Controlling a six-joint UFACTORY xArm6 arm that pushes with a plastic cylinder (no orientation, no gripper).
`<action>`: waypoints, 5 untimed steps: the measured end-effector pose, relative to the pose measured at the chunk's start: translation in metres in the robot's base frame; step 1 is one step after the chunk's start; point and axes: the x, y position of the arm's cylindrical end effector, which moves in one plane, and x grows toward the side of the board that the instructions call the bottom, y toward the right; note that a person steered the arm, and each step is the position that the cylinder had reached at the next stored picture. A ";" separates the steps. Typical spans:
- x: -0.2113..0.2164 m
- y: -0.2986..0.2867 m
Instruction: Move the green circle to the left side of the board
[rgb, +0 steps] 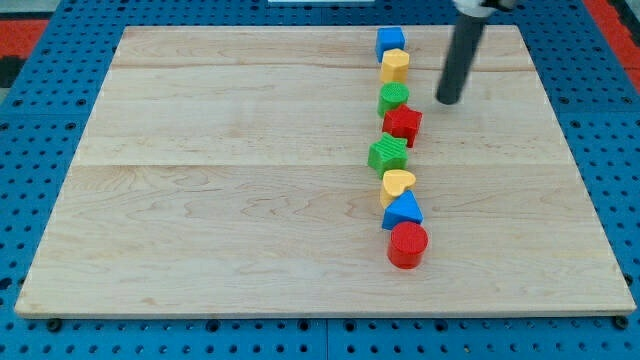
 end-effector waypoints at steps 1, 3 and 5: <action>0.018 -0.048; 0.010 -0.197; -0.012 0.018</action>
